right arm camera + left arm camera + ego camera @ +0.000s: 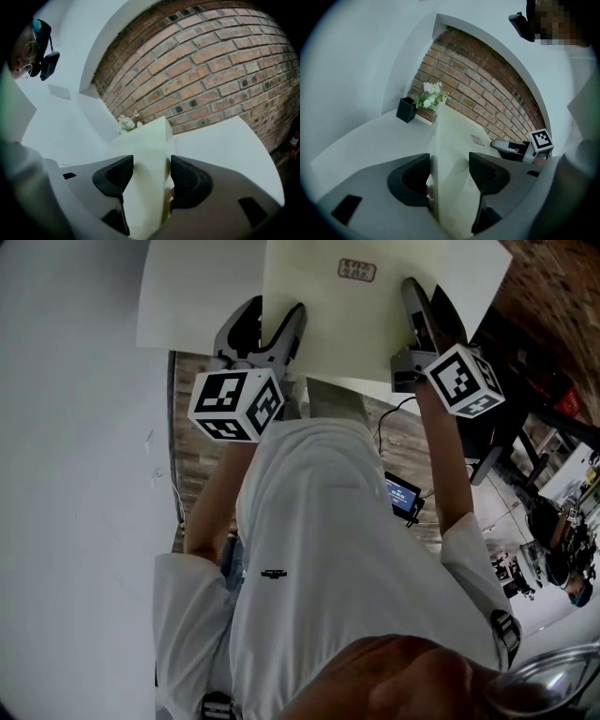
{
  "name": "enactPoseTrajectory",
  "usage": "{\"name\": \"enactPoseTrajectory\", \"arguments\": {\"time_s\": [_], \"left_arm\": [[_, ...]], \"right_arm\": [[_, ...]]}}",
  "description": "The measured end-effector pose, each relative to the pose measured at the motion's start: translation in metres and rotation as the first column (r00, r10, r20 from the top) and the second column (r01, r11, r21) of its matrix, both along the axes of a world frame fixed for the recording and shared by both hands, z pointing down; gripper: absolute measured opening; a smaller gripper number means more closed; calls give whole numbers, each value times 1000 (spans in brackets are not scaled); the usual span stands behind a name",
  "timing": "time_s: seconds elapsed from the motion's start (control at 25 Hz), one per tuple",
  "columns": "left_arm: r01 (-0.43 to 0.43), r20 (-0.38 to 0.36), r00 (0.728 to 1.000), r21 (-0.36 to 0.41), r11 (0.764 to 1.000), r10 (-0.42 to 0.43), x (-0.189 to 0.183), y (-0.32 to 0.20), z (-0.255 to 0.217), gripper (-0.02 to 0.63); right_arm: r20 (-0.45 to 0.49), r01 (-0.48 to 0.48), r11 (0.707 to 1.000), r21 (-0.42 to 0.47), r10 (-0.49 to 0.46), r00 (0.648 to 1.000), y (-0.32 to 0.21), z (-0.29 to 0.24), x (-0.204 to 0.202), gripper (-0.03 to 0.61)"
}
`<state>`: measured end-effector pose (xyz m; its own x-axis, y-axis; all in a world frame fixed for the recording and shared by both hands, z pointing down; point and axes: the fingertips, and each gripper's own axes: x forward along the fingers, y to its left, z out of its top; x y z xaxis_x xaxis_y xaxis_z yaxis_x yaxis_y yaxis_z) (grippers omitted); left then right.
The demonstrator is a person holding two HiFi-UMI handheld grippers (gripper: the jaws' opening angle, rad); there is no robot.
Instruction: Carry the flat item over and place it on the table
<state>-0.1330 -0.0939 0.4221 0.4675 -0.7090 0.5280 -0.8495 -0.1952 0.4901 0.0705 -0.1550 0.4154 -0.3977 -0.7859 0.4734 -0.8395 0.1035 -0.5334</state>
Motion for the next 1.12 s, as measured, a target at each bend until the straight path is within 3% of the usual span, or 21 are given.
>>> {"name": "enactPoseTrajectory", "arguments": {"time_s": [1.12], "left_arm": [[-116, -14, 993, -1, 993, 116, 33, -144, 119, 270]], "right_arm": [[6, -128, 992, -3, 128, 992, -119, 113, 40, 273]]}}
